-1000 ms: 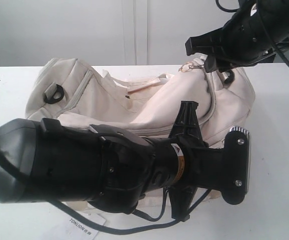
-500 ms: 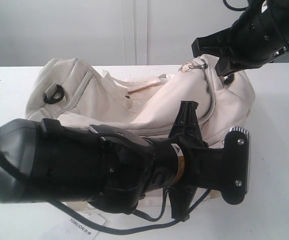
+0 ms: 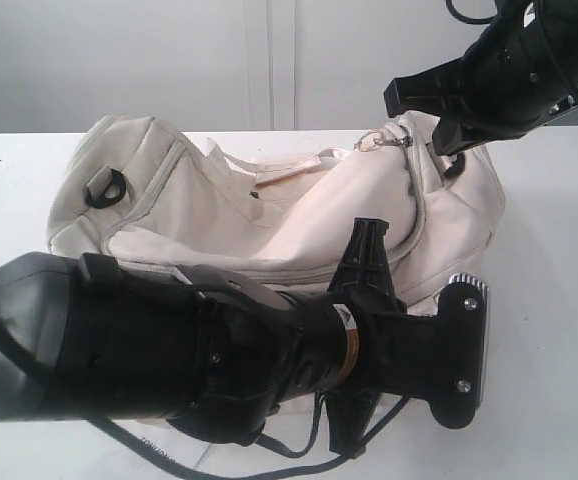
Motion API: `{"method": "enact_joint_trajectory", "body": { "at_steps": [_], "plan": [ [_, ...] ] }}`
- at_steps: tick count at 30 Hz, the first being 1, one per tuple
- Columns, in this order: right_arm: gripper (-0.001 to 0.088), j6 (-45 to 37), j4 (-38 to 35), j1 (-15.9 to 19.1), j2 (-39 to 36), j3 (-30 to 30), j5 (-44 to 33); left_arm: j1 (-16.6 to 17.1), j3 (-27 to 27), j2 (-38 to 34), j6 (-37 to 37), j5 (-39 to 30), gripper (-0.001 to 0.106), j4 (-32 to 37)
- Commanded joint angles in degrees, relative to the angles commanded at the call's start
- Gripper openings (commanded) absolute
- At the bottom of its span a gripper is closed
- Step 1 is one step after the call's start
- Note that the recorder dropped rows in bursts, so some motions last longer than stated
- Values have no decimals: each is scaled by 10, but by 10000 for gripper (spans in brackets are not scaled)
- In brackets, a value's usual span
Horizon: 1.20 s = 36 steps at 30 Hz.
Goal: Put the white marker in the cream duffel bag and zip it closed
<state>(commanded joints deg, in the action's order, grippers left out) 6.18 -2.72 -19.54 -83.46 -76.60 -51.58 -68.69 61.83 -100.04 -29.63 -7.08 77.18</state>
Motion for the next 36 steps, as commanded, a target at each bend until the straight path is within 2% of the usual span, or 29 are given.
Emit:
{"method": "enact_joint_trajectory", "body": {
  "at_steps": [15,23,24,26,27,30,36],
  "plan": [
    [0,0,0,0,0,0,0,0,0,0,0,-61,0,0],
    [0,0,0,0,0,0,0,0,0,0,0,-55,4,-6],
    [0,0,0,0,0,0,0,0,0,0,0,-50,27,-6],
    [0,0,0,0,0,0,0,0,0,0,0,-32,163,-6],
    [0,0,0,0,0,0,0,0,0,0,-1,-24,273,-6],
    [0,0,0,0,0,0,0,0,0,0,-2,-31,439,-18],
    [0,0,0,0,0,0,0,0,0,1,-2,-32,471,-51]
  ]
}}
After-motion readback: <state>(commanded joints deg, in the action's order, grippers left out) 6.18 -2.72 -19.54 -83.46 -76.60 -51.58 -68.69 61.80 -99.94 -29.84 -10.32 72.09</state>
